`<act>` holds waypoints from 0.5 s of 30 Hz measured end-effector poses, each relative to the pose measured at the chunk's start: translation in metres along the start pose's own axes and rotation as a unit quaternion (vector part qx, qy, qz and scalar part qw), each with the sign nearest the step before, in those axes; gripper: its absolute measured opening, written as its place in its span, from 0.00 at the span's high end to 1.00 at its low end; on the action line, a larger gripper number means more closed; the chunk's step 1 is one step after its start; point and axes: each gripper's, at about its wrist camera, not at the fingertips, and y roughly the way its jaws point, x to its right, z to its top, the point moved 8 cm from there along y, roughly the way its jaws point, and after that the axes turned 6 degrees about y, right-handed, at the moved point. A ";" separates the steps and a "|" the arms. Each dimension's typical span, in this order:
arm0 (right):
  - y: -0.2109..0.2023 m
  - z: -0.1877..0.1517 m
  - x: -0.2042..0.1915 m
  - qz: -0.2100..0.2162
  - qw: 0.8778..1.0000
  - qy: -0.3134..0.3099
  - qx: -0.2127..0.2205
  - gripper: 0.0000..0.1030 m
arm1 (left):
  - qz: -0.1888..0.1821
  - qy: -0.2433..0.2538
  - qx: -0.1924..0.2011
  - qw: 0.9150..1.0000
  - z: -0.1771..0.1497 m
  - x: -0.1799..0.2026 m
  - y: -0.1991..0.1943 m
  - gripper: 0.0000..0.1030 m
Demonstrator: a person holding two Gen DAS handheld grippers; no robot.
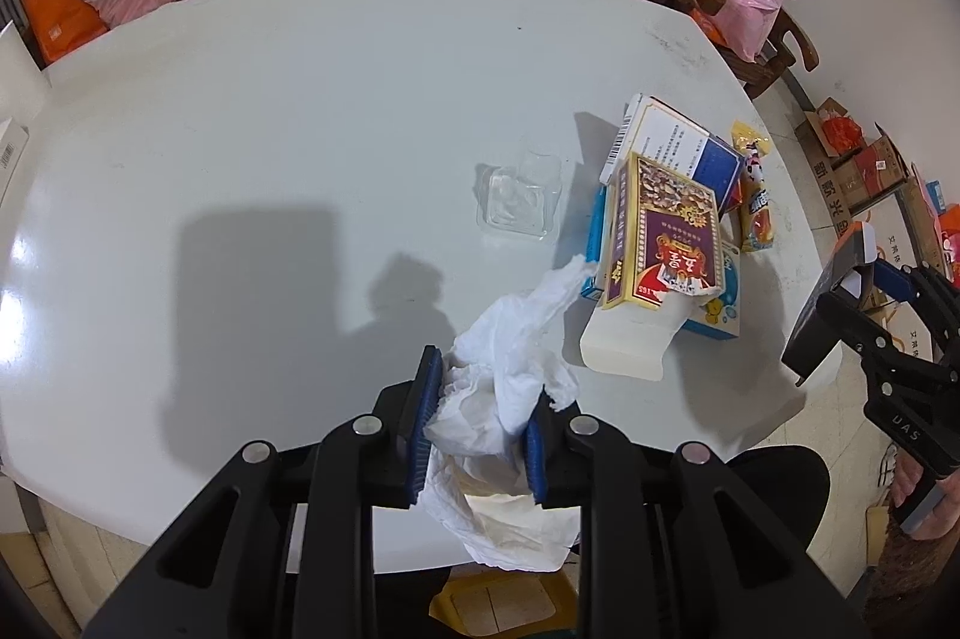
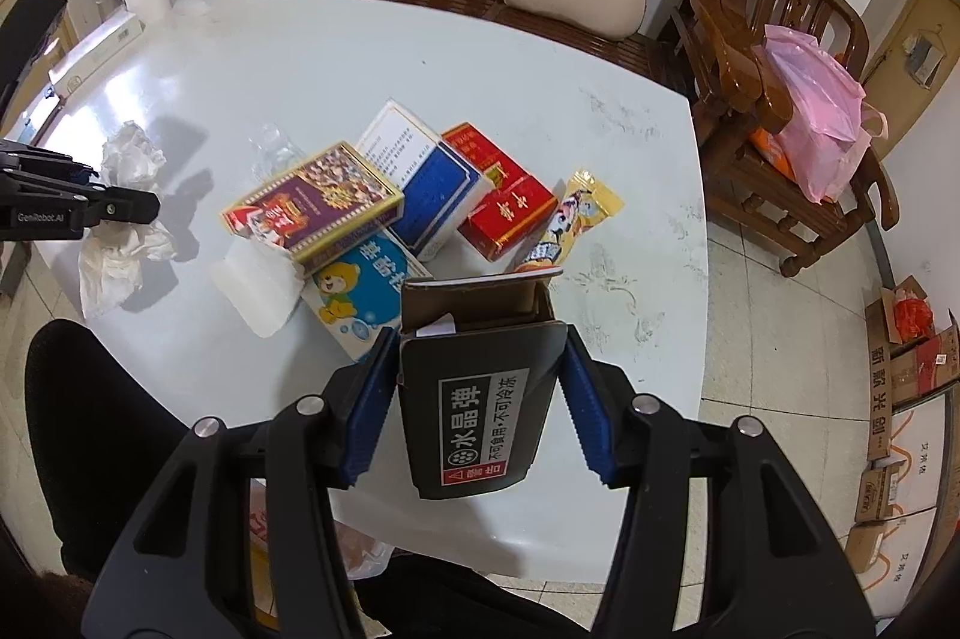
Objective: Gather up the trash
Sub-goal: 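Close the left tool on the tissue while the right tool grips the black bottle, then carry the tissue and black bottle down over the white trash bag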
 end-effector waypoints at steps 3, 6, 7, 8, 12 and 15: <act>-0.012 0.003 -0.005 0.000 1.000 -0.006 0.014 0.48 | 0.001 0.009 0.006 1.000 -0.004 0.004 -0.007 0.76; -0.022 0.004 -0.007 0.003 1.000 -0.009 0.024 0.48 | 0.007 0.019 0.013 1.000 -0.007 0.009 -0.014 0.76; -0.025 0.004 -0.008 0.005 1.000 -0.010 0.026 0.48 | 0.011 0.023 0.016 1.000 -0.008 0.010 -0.017 0.76; -0.028 0.004 -0.011 0.007 1.000 -0.011 0.028 0.48 | 0.014 0.028 0.020 0.999 -0.010 0.012 -0.021 0.76; -0.040 0.000 -0.022 0.014 0.999 -0.019 0.035 0.48 | 0.011 0.041 0.026 0.999 -0.020 0.023 -0.030 0.76; -0.049 -0.006 -0.033 0.019 0.999 -0.027 0.040 0.48 | 0.012 0.053 0.032 0.998 -0.029 0.031 -0.036 0.76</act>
